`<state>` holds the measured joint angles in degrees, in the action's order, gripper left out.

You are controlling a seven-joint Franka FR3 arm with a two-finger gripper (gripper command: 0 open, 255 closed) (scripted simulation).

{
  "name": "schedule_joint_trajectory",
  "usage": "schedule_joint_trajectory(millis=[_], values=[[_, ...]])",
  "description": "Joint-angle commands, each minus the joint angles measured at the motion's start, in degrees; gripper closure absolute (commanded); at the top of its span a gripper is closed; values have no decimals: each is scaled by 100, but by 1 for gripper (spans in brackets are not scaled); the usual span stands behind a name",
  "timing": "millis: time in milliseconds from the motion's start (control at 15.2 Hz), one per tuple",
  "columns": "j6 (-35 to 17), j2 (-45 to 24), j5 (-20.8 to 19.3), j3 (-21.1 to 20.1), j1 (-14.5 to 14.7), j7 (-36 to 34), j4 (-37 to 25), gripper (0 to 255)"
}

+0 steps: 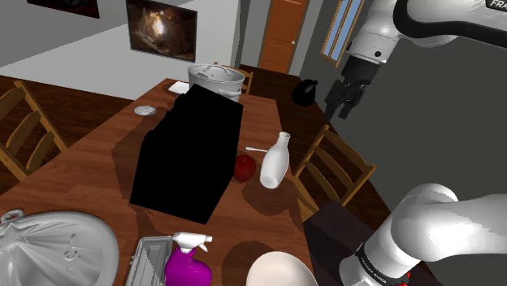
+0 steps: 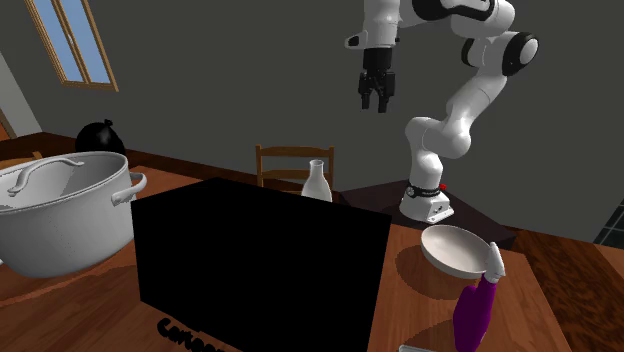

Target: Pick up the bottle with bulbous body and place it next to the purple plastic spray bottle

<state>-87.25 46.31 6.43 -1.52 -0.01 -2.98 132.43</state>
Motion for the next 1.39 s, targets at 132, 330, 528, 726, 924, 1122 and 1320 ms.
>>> schedule_joint_trajectory(millis=[132,330,528,726,924,1122,1320], values=[[-281,-364,-68,-4,-13,75,16,0],[-686,-944,-171,-12,-37,174,-14,0],[-1062,-1556,-279,-18,-61,254,-107,0],[-1403,-2195,-392,-25,-87,317,-264,0],[-1702,-2854,-512,-32,-116,362,-483,0],[-1955,-3525,-640,-37,-143,392,-764,0],[-2126,-3590,-650,-36,-144,393,-648,0]])
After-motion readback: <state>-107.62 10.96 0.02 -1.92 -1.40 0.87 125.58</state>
